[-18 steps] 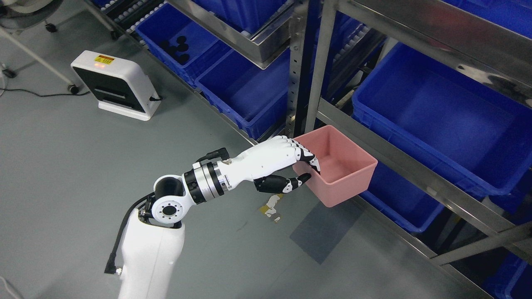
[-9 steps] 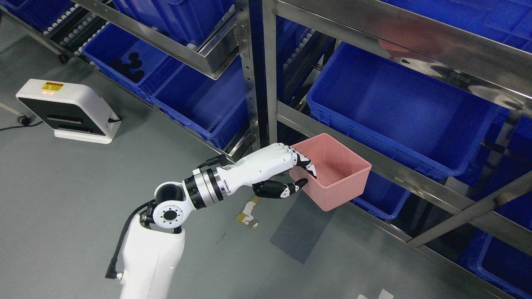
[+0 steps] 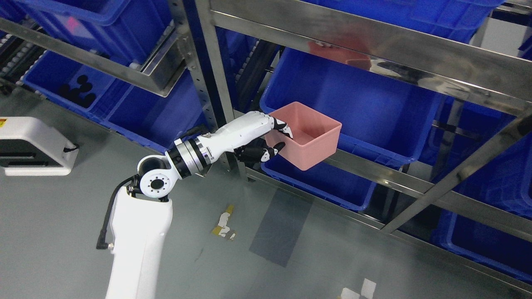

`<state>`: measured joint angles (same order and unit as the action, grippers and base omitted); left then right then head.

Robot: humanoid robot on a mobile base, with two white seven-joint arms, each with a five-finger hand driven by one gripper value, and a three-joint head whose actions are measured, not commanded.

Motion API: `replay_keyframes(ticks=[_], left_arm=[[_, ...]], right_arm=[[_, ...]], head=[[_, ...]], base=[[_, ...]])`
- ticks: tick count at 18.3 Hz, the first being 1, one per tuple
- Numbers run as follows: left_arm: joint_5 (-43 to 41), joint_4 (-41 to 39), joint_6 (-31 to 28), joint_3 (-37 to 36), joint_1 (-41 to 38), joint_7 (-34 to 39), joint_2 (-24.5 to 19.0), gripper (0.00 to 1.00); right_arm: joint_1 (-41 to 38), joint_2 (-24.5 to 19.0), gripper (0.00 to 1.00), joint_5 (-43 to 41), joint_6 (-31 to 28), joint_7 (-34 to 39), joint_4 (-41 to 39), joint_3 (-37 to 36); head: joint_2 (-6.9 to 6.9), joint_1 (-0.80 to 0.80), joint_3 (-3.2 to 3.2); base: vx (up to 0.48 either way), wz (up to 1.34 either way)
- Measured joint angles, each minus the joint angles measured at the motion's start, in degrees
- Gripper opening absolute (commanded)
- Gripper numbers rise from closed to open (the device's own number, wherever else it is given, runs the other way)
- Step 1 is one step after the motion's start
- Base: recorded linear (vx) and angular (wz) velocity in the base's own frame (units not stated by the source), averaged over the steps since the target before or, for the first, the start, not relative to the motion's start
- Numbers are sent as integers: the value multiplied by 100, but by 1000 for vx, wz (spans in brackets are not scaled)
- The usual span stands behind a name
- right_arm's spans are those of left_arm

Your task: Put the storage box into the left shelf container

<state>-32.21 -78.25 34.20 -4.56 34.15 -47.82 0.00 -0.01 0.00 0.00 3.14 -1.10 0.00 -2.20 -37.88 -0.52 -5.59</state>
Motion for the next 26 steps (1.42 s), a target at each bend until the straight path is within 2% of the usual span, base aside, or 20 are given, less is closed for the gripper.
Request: replay_keyframes(ticks=[8,9,10,12,16,17,19,23,26], left_arm=[[-717,1263,-551,272,764,314,0,7],[-757,1375,-585,315,808,340,0,12],[-790,1481,-639,359,841,376,0,25],[-843,1652,-770,430,891,538,0,58],[-995,1940,-1007,552,944,943,0,84],[-1018,1999,-1018,580,946,979,0,87],[-1029,2054,-1034,622,923,1018,0,98],[-784,2045,-1086,684,563,1087,0,99],[-124,1986,-1122,752,226,1582,0,99]], right_arm=[[0,0,99,0,0,0,0,0],[0,0,99,0,0,0,0,0],[0,0,99,0,0,0,0,0],[1,0,99,0,0,0,0,0],[0,0,99,0,0,0,0,0],[0,0,99,0,0,0,0,0],[0,0,99,0,0,0,0,0],[0,0,99,0,-1,0,0,0],[0,0,99,0,-1,0,0,0]], head=[[0,0,0],[0,0,0],[0,0,0],[1,0,0],[0,0,0],[0,0,0],[1,0,0],[1,0,0],[1,0,0]], base=[[74,-456],[79,-449],[79,-460],[70,-440],[68,-455],[69,-332],[60,-296],[41,-201],[18,-74]])
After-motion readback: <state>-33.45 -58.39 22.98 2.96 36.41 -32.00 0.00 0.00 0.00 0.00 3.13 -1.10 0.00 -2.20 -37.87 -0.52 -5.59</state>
